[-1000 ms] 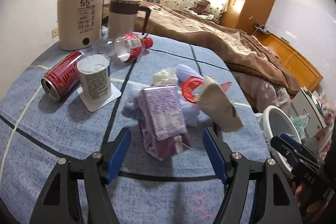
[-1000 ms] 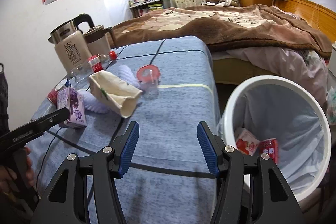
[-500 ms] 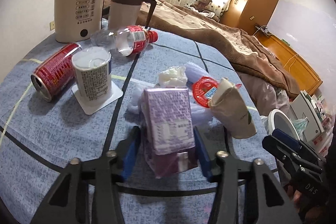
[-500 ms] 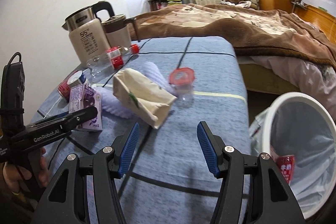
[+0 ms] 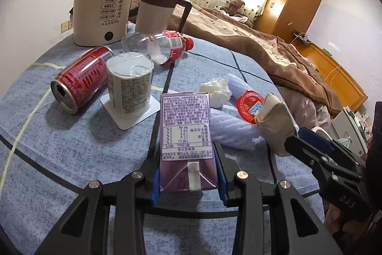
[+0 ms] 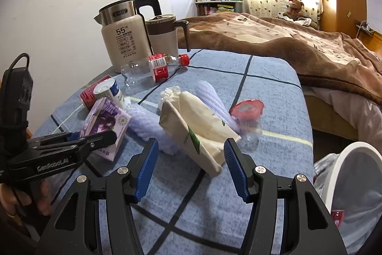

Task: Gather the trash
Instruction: 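Grasp the beige cloth bag with the right tool, then carry the purple carton and cloth bag to the bin and release both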

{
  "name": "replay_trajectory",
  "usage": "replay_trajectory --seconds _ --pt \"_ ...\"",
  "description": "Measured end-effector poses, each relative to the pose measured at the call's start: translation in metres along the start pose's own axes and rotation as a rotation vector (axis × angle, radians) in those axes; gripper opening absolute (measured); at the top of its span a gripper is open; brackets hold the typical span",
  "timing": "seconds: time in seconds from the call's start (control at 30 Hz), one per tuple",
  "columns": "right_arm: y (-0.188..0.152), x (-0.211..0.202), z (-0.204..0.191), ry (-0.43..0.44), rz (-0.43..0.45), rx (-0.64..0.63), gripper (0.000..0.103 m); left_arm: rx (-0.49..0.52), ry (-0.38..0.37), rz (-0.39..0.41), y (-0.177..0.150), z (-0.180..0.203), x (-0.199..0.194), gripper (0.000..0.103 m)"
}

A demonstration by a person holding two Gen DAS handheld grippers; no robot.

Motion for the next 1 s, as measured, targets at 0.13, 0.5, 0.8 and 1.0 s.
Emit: replay_trajectory --seconds 0.13,0.5,0.8,1.0 --pt "-0.002 0.005 0.000 0.008 -0.014 0.003 0.039 -0.008 -0.008 -0.003 -0.001 -0.002 0.002 0.039" --pt "-0.006 0.013 0.001 0.027 -0.022 0.037 0.006 0.003 -0.010 -0.003 -0.001 0.001 0.005 0.039" --pt "-0.006 0.004 -0.001 0.058 -0.001 0.056 0.006 0.022 -0.019 0.007 -0.002 0.007 -0.001 0.038" --pt "-0.007 -0.006 0.002 0.071 0.019 0.087 0.006 0.043 -0.026 0.022 -0.002 0.017 -0.009 0.038"
Point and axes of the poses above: each gripper's, at about its wrist camera, not at the fingertips, and x roughly the way its jaws point, z to its right, y to its top, the point moved 1 cm from there along x, roughly the way its jaws point, and after that the axes turned 4 degrees about y, right-handed, at the moved point
